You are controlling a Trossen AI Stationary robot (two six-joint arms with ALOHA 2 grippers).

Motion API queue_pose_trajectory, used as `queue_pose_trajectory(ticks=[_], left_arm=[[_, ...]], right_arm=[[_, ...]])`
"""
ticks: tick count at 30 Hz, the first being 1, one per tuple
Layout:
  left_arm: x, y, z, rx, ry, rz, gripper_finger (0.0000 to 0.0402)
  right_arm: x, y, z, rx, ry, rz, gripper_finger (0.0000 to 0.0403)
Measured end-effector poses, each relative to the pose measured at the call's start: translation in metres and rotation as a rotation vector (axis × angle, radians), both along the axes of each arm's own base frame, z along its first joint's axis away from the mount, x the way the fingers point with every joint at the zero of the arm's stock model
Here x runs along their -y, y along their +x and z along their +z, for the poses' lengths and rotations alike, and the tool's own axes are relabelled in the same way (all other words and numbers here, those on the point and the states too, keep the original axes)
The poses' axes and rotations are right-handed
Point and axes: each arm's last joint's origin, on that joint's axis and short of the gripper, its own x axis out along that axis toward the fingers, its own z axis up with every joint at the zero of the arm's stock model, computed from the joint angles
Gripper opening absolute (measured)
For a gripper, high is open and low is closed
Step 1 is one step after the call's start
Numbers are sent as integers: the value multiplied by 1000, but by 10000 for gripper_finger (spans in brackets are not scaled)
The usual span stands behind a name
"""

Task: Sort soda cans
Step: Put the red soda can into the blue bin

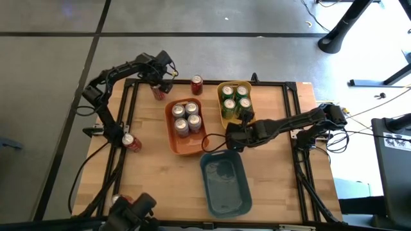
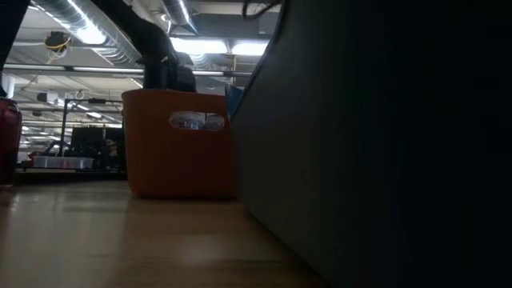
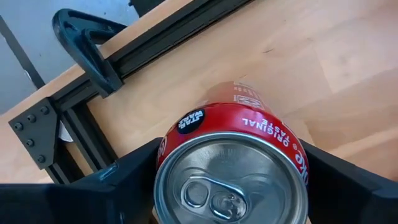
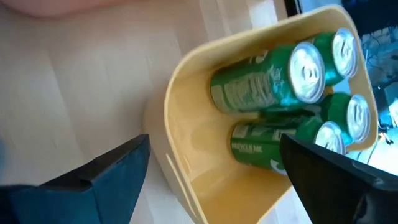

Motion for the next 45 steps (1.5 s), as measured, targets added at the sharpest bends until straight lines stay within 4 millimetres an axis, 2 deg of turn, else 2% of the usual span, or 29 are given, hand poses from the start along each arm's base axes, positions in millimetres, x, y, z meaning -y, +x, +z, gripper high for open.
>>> queue_pose_trajectory(ticks=[4,10,16,23,27,33,45], left_arm=[[7,4,7,10,17,-40,302],[23,4,31,52,83,-52,302],[56,-1,70,135,164,-72,302],[102,-18,116,285,289,-95,303],[130,-23,135,403,306,-179,304],[169,-18,149,531,293,-318,304],[240,18,158,771,206,-573,303]], right_arm=[[-2,-8,-2,-12,-3,-16,358],[-10,-18,8,5,-43,-4,358],[-16,-26,17,62,-45,-17,358],[-30,-30,16,93,-54,-9,358],[-40,-35,14,112,-49,-12,358],[-62,-45,17,163,-9,-2,358],[-100,-73,17,258,80,-59,358]])
